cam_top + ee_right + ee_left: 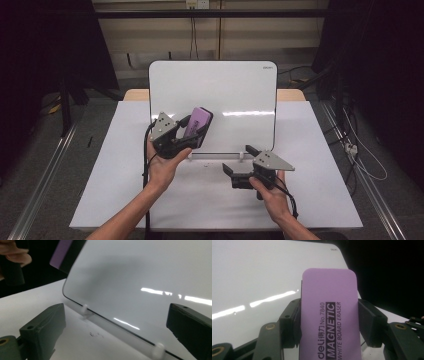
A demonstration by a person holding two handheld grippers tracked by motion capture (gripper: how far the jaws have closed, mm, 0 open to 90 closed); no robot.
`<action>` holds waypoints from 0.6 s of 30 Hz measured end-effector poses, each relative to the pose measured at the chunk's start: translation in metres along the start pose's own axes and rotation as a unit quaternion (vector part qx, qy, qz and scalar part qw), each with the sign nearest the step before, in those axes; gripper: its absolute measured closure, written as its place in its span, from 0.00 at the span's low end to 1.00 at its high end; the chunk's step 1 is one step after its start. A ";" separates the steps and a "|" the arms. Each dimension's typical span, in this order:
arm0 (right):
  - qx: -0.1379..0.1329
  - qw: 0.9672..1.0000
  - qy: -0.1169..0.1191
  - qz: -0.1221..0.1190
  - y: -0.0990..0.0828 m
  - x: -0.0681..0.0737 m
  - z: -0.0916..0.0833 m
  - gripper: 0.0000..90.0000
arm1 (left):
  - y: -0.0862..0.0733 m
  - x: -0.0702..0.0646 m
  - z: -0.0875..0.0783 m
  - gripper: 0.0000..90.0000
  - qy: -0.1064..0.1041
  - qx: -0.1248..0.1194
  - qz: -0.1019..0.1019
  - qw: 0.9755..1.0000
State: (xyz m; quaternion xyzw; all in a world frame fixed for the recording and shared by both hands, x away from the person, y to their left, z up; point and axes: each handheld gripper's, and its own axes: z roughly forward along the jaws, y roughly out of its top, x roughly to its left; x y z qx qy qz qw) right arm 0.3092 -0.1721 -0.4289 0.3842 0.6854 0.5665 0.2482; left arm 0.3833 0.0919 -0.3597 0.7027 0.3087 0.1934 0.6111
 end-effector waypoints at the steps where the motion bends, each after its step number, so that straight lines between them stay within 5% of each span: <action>1: -0.003 1.000 0.011 0.001 0.001 0.003 0.003 0.04 | -0.001 0.000 -0.001 0.46 -0.002 -0.003 -0.006 1.000; 8: -0.040 0.998 0.049 0.029 0.007 0.018 0.022 0.06 | -0.006 0.003 -0.008 0.46 -0.005 -0.015 -0.022 1.000; 13: -0.058 0.994 0.053 0.069 0.008 0.024 0.029 0.10 | -0.009 -0.001 -0.007 0.46 -0.006 -0.026 -0.041 0.999; 18: -0.079 0.990 0.056 0.099 0.009 0.026 0.032 0.20 | -0.012 -0.005 -0.004 0.46 -0.006 -0.024 -0.037 0.999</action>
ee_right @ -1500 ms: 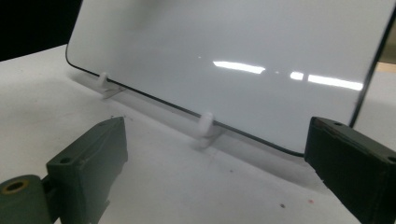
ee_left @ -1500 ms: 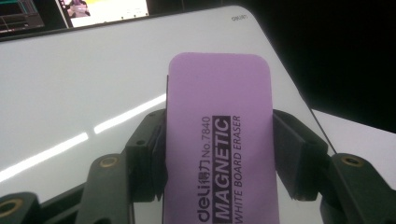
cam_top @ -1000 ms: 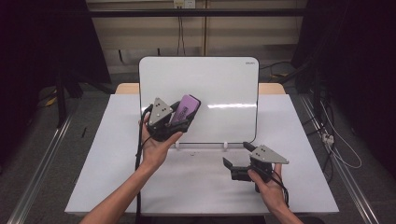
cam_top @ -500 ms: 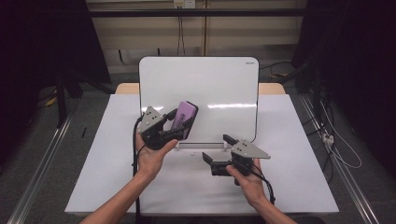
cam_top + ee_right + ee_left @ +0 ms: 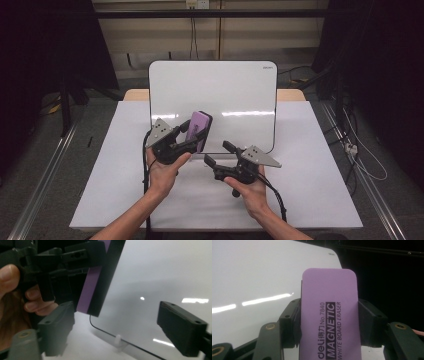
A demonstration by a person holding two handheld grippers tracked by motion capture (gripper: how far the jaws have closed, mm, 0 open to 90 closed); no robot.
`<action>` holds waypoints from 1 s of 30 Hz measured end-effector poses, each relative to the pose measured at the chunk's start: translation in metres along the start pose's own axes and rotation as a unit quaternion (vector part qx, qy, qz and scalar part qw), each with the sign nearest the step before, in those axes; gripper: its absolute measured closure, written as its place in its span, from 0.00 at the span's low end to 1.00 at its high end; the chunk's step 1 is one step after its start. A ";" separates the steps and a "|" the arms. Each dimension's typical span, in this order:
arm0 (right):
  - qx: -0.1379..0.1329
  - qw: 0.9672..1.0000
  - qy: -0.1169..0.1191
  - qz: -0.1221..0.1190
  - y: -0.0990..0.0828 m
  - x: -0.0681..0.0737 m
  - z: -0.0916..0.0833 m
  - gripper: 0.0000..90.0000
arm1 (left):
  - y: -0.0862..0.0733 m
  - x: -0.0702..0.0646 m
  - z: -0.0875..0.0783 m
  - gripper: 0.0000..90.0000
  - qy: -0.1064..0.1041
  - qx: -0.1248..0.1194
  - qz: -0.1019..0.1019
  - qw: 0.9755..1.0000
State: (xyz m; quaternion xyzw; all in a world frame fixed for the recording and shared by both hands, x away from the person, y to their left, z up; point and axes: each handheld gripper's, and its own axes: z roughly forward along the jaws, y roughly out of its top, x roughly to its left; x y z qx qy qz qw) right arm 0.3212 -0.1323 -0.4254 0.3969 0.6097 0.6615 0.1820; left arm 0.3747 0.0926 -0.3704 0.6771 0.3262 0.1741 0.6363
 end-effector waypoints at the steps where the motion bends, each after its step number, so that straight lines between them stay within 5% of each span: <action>1: -0.003 1.000 0.000 0.005 0.000 0.001 0.001 0.22 | -0.001 -0.001 0.001 0.46 0.001 -0.001 -0.003 1.000; 13: -0.025 0.997 0.005 0.067 -0.005 0.006 0.013 0.51 | -0.009 -0.004 0.007 0.46 -0.004 0.003 -0.011 1.000; 22: -0.026 0.995 0.013 0.100 -0.007 0.002 0.015 0.63 | -0.014 -0.008 0.012 0.46 -0.010 0.009 -0.009 1.000; 30: -0.032 0.996 0.004 0.087 -0.006 0.002 0.014 0.71 | -0.017 -0.006 0.014 0.45 -0.015 0.000 -0.026 1.000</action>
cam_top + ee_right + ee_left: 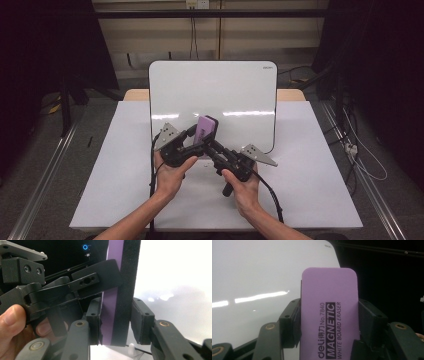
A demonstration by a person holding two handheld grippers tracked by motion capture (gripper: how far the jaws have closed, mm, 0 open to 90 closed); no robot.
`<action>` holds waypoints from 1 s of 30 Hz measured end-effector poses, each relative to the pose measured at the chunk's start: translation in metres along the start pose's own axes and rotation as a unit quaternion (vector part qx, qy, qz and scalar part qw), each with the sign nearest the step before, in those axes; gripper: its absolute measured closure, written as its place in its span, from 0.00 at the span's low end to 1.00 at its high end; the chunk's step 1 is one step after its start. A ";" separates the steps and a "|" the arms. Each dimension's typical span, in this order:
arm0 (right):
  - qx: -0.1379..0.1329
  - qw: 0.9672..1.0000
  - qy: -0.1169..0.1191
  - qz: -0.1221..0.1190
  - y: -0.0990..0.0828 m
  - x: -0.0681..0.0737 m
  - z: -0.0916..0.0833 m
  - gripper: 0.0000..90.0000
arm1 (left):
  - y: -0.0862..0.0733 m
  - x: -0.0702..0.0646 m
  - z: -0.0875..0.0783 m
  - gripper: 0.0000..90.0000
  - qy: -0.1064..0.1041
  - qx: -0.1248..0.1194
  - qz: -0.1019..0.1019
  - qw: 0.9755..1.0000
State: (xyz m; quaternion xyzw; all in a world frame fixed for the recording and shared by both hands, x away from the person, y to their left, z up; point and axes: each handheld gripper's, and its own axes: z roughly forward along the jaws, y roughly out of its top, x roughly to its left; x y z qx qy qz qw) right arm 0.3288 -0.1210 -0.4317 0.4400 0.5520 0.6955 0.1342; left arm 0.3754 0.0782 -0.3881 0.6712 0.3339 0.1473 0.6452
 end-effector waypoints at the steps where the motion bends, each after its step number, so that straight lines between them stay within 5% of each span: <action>1: -0.003 1.000 -0.002 -0.001 0.000 0.001 0.000 0.72 | 0.000 0.000 0.000 0.45 0.002 0.000 0.000 1.000; 10: 0.014 0.999 -0.023 -0.035 0.003 -0.006 -0.003 0.73 | 0.000 0.006 -0.002 0.17 0.013 0.015 -0.015 1.000; 18: 0.030 0.995 -0.054 -0.081 0.006 -0.020 -0.016 0.73 | 0.003 0.016 -0.009 0.07 0.037 0.084 0.023 0.996; 22: 0.030 0.993 -0.069 -0.092 0.011 -0.030 -0.029 0.74 | 0.003 0.021 -0.018 0.03 0.035 0.089 0.050 0.994; 28: 0.028 0.990 -0.083 -0.111 0.019 -0.036 -0.043 0.74 | 0.006 0.027 -0.029 0.03 0.039 0.091 0.048 0.994; 30: 0.030 0.988 -0.086 -0.128 0.023 -0.037 -0.048 0.74 | 0.006 0.029 -0.032 0.03 0.048 0.101 0.059 0.992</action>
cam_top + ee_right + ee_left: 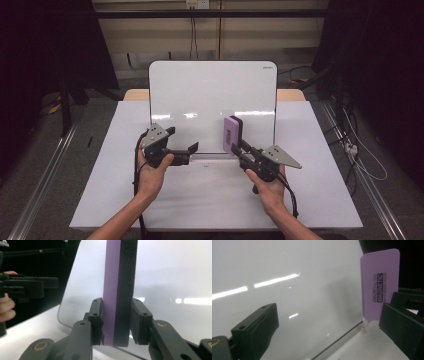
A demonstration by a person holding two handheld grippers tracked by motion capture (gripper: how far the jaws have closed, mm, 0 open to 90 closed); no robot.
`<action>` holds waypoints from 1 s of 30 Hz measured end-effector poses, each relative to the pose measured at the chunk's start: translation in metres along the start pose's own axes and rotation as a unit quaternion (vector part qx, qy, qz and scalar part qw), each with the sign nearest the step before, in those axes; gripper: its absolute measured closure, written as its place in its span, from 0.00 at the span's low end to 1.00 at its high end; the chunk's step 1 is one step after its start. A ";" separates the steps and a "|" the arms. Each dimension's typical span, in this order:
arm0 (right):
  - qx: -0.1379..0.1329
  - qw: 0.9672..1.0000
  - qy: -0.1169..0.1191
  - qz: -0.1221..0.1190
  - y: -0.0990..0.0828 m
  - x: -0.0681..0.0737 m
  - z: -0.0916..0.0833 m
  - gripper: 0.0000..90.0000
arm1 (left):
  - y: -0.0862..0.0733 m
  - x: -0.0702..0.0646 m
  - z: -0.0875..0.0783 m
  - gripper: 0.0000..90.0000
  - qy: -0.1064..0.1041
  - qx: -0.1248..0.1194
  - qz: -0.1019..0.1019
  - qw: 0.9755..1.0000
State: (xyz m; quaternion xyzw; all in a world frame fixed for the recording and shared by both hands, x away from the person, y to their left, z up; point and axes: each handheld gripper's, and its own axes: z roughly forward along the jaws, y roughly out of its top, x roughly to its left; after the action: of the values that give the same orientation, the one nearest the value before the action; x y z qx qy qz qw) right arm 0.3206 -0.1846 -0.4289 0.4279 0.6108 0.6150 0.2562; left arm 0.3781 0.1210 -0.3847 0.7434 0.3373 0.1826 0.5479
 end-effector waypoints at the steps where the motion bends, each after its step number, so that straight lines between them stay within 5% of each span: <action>1: -0.001 1.000 -0.002 -0.001 0.001 -0.001 -0.002 0.74 | -0.001 0.001 -0.002 0.03 0.007 0.002 0.005 1.000; 14: 0.042 0.995 -0.039 -0.078 0.007 -0.016 -0.023 0.74 | -0.018 0.011 -0.025 0.06 0.017 0.037 0.040 0.998; 30: 0.093 0.982 -0.105 -0.128 0.020 -0.036 -0.037 0.74 | -0.059 0.027 -0.065 0.06 0.059 0.060 0.025 0.996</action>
State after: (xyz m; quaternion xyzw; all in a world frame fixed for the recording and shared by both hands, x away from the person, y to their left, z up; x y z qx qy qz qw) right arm 0.3118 -0.2367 -0.4125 0.4300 0.6850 0.4690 0.3549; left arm 0.3379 0.1949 -0.4217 0.7711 0.3603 0.2191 0.4770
